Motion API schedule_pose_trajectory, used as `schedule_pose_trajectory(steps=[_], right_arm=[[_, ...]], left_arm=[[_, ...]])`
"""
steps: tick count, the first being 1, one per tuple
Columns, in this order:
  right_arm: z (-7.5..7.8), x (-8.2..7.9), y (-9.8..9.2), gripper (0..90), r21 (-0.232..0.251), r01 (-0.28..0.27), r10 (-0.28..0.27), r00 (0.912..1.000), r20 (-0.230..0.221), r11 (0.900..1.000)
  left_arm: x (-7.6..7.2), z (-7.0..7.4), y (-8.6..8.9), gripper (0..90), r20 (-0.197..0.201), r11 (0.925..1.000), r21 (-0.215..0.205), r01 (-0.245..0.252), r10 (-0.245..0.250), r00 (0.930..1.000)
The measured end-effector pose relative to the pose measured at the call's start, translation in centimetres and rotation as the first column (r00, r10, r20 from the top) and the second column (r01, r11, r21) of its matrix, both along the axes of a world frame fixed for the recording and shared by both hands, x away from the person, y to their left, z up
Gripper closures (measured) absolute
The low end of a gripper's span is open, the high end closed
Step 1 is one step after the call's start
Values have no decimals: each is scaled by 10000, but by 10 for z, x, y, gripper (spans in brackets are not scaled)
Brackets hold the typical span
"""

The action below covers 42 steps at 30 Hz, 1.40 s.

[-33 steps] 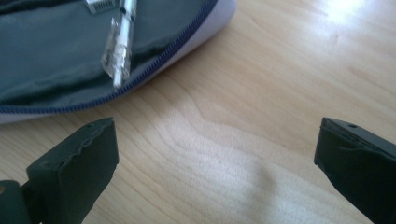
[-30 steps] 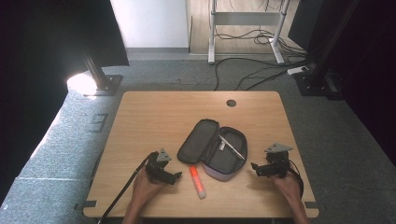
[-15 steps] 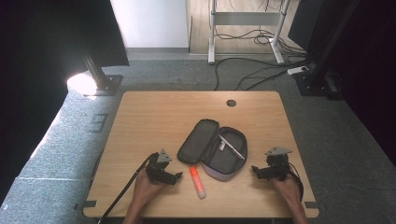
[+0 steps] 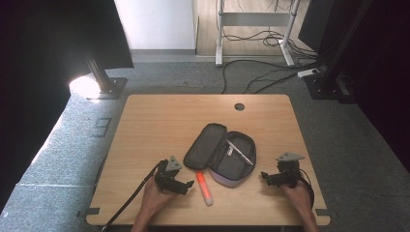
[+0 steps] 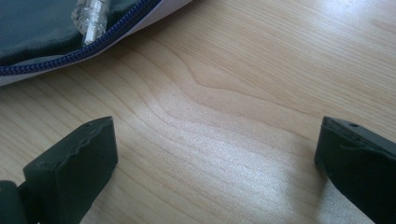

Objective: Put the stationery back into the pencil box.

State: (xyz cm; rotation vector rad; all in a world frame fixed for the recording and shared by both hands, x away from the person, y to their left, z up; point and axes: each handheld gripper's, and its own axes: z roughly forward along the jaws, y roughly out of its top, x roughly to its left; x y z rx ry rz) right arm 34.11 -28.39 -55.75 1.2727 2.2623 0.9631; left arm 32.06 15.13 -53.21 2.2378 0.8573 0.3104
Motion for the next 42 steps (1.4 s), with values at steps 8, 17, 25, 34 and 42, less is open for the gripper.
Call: schedule_pose_trajectory(steps=[8,17,25,34,42], right_arm=[[0,0,0,0,-3,-4,4,10000,2,10000],[0,0,0,0,-1,-1,1,10000,0,10000],[0,0,0,0,-2,0,0,10000,-2,10000],[0,0,0,0,-2,1,-1,10000,-1,10000],[0,0,0,0,10,-15,15,10000,-10,10000]], left_arm=[[-9,5,-22,0,116,9998,-38,191,-191,9998],[-18,4,-43,0,235,9994,1,339,-339,9991],[-26,0,-53,0,339,9994,159,314,-319,9989],[-33,-4,-60,1,335,9992,215,325,-332,9989],[-38,-7,-66,3,319,9997,199,168,-174,9993]])
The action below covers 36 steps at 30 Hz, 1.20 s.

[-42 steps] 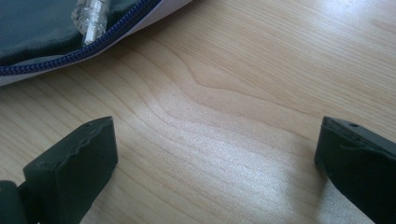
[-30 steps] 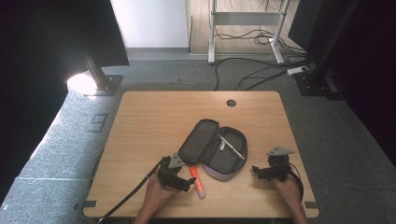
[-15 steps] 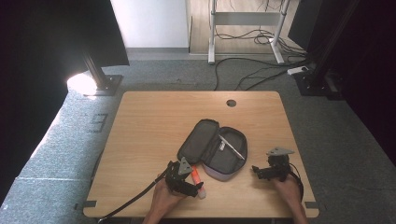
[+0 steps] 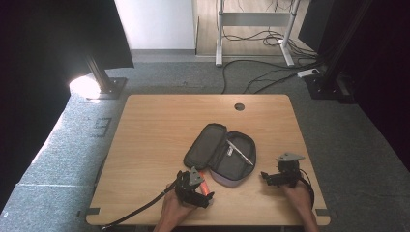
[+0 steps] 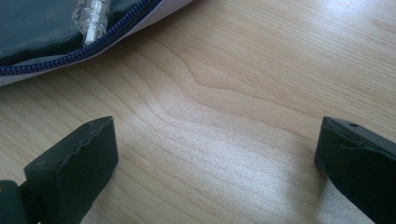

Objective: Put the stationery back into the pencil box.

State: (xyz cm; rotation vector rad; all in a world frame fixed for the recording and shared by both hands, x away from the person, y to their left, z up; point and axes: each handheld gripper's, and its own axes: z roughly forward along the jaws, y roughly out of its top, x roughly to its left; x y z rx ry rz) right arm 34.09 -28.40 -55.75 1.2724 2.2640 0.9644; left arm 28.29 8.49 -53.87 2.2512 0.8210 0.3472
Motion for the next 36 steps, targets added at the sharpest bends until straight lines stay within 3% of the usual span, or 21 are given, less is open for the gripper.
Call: schedule_pose_trajectory(steps=[10,16,18,21,36], right_arm=[[0,0,0,0,-13,-33,33,10000,13,10000],[0,0,0,0,-9,-94,94,10000,11,10000],[0,-1,0,0,-9,-108,108,9999,10,9999],[0,-1,0,0,-11,-119,119,9999,9,9999],[0,-1,0,0,-6,-144,144,9999,11,9999]], left_arm=[[-2,-4,-5,10,-110,9999,31,-140,141,9998],[-4,-3,-2,8,28,9977,554,-397,396,9992],[-4,-4,-1,11,-66,9954,857,-432,440,9990],[-3,-5,1,17,-156,9943,959,-468,485,9987],[6,-3,30,236,-484,9979,348,-555,572,9972]])
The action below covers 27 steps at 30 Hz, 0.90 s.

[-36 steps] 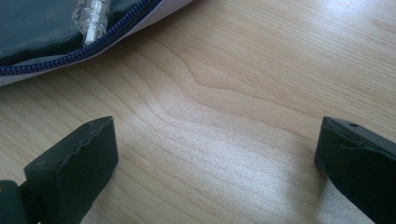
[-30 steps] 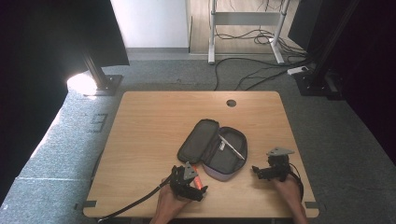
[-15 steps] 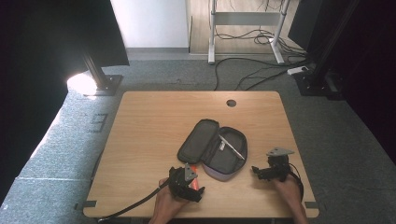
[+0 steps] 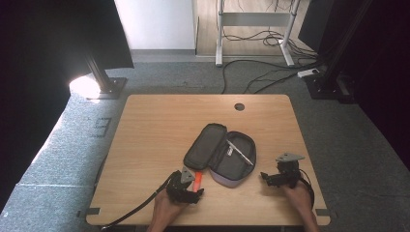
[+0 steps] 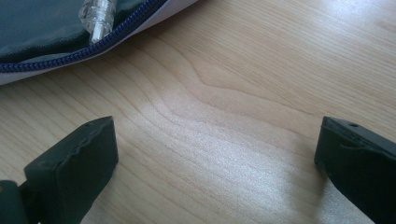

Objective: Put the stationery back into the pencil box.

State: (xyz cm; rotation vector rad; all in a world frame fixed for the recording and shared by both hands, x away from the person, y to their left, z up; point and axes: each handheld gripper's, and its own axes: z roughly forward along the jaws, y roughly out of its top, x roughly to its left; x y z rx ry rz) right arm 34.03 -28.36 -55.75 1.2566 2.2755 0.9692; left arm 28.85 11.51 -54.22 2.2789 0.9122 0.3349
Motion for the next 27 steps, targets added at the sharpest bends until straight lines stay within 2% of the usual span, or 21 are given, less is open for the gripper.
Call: schedule_pose_trajectory(steps=[5,8,9,13,20,27], right_arm=[[0,0,0,0,1,1,-1,10000,-1,10000],[0,0,0,0,0,0,0,10000,0,10000],[0,0,0,0,1,1,-1,10000,-2,10000],[0,0,0,0,1,1,-1,10000,-1,10000],[0,0,0,0,-1,1,-1,10000,0,10000],[0,0,0,0,2,1,-1,10000,2,10000]], left_arm=[[2,1,7,341,66,10000,-71,68,-67,10000],[3,2,12,436,78,9999,-117,99,-98,9999],[3,2,13,436,86,9999,-135,105,-104,9999],[5,2,19,527,71,9997,-184,170,-168,9998],[5,3,24,624,46,9995,-203,262,-261,9996],[6,2,27,662,46,9987,-333,394,-393,9992]])
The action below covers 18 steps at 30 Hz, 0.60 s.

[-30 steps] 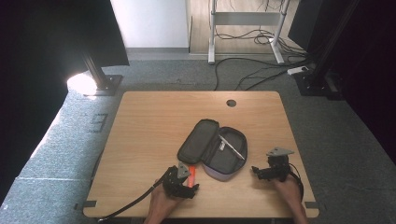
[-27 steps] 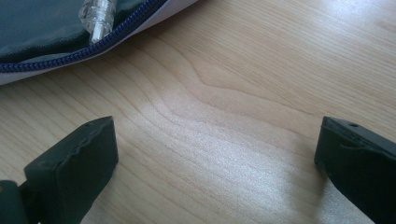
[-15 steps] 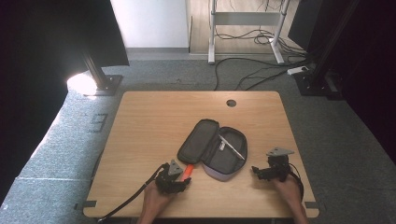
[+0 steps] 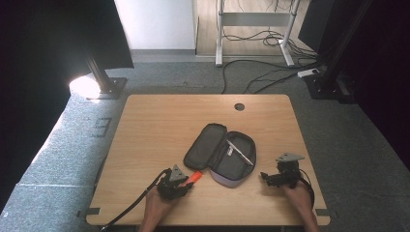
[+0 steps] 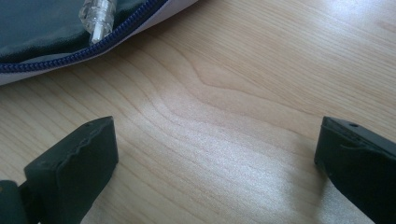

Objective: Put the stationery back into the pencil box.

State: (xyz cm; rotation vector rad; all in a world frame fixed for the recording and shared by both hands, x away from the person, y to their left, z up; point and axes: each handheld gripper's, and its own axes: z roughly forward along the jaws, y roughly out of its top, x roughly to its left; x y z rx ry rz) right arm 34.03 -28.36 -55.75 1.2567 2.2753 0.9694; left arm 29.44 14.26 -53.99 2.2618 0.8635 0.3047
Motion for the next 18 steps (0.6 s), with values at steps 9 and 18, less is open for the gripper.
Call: schedule_pose_trajectory(steps=[9,18], right_arm=[[0,0,0,0,-1,1,-1,10000,-3,10000],[0,0,0,0,0,0,0,10000,-1,10000]], left_arm=[[0,1,0,666,-214,9994,-179,296,-300,9993],[-5,7,-1,666,-299,9980,-353,528,-538,9981]])
